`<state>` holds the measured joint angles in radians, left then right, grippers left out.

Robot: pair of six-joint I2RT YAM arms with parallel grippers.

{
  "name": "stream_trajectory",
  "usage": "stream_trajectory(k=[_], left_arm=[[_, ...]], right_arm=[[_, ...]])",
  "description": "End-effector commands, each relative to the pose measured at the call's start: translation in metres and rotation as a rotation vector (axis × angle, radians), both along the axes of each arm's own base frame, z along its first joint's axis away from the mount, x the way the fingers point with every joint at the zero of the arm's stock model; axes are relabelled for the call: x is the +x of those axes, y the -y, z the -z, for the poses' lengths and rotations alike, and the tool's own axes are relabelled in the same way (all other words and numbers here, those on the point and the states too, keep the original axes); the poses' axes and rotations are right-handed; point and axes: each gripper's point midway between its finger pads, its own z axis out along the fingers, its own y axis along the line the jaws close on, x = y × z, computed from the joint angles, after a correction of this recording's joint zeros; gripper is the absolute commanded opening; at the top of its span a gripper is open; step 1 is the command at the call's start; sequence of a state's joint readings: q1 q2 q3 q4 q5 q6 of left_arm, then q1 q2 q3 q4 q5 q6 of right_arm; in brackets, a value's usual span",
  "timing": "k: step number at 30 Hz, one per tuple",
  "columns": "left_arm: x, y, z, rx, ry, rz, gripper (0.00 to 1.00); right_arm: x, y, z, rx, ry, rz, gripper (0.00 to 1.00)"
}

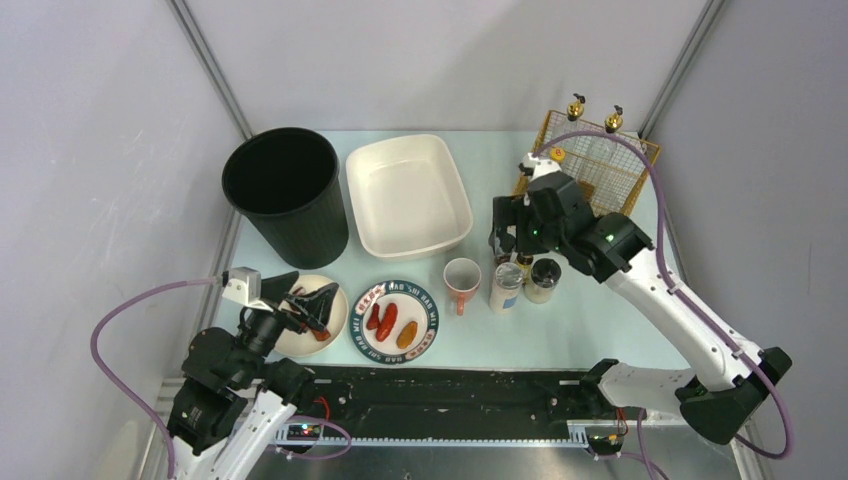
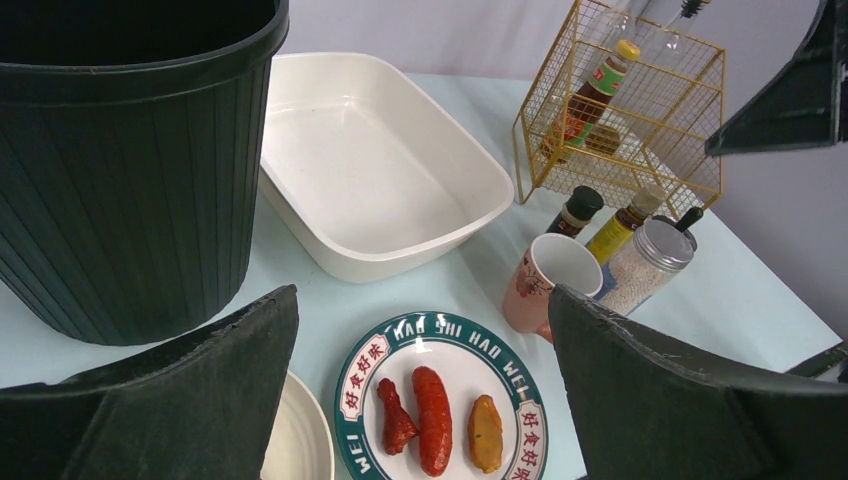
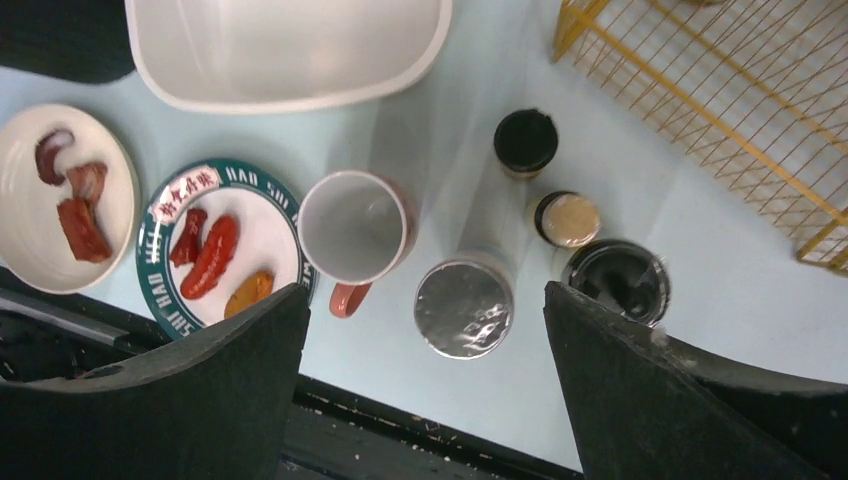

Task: Clear the kitchen counter

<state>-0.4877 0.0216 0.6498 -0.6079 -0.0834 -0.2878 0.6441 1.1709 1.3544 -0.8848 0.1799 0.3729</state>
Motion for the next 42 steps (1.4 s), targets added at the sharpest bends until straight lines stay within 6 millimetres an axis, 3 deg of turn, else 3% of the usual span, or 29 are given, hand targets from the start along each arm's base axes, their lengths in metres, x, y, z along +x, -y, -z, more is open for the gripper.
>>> stream_trajectory(k=[1,8,16,35,42], left_arm=[[0.002,0.001,-0.003,0.0,0.017,0.005,0.98],[0.002,0.001,-0.003,-0.001,0.018,0.002,0.98],[0.002,0.002,-0.002,0.001,0.011,0.007,0.98],[0.005,0.003,0.001,0.008,-0.003,0.006,0.98],[0.005,0.003,0.001,0.008,-0.003,0.002,0.98]], right_arm=[[-0.014,-0.003,0.016,-0.019,-0.027,0.032,0.91],[-0.025,-0.009,0.053,-0.042,-0.094,0.059,0.9],[-0.022,-0.018,0.086,-0.08,-0.162,0.086,0.89],[-0.016,-0.01,0.126,-0.197,-0.201,0.144,0.86],[-0.017,-0.015,0.129,-0.18,-0.212,0.125,0.71]])
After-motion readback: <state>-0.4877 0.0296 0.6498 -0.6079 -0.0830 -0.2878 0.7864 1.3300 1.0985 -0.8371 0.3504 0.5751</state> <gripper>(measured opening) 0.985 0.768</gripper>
